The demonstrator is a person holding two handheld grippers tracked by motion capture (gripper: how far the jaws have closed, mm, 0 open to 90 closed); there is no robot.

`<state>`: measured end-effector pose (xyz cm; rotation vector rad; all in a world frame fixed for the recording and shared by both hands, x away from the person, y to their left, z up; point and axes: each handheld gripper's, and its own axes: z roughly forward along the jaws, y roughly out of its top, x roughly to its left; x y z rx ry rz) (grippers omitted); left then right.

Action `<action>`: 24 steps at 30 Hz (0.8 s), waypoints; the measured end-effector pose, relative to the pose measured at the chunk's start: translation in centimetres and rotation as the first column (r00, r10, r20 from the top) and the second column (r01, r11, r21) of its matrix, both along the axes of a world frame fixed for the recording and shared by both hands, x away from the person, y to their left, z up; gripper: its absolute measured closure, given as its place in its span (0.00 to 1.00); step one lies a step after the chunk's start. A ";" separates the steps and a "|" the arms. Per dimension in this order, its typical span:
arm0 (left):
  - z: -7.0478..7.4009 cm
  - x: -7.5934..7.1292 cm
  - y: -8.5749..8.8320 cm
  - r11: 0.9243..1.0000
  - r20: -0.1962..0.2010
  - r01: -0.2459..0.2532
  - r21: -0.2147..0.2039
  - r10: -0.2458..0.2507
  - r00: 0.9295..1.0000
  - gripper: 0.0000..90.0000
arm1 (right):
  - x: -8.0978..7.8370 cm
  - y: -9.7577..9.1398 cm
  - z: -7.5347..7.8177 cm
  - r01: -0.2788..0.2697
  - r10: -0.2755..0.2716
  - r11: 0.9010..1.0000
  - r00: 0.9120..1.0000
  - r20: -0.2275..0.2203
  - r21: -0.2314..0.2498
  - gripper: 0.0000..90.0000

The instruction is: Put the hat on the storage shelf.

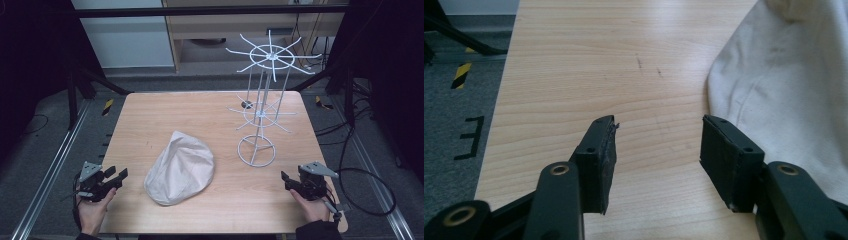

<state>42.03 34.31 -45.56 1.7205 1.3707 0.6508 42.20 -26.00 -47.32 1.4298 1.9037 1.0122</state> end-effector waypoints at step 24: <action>4.1 -0.3 -4.0 0.983 0.012 0.184 0.001 -0.184 0.983 0.40 | -0.2 1.7 0.0 -0.042 0.042 0.999 0.999 -0.025 -0.011 0.39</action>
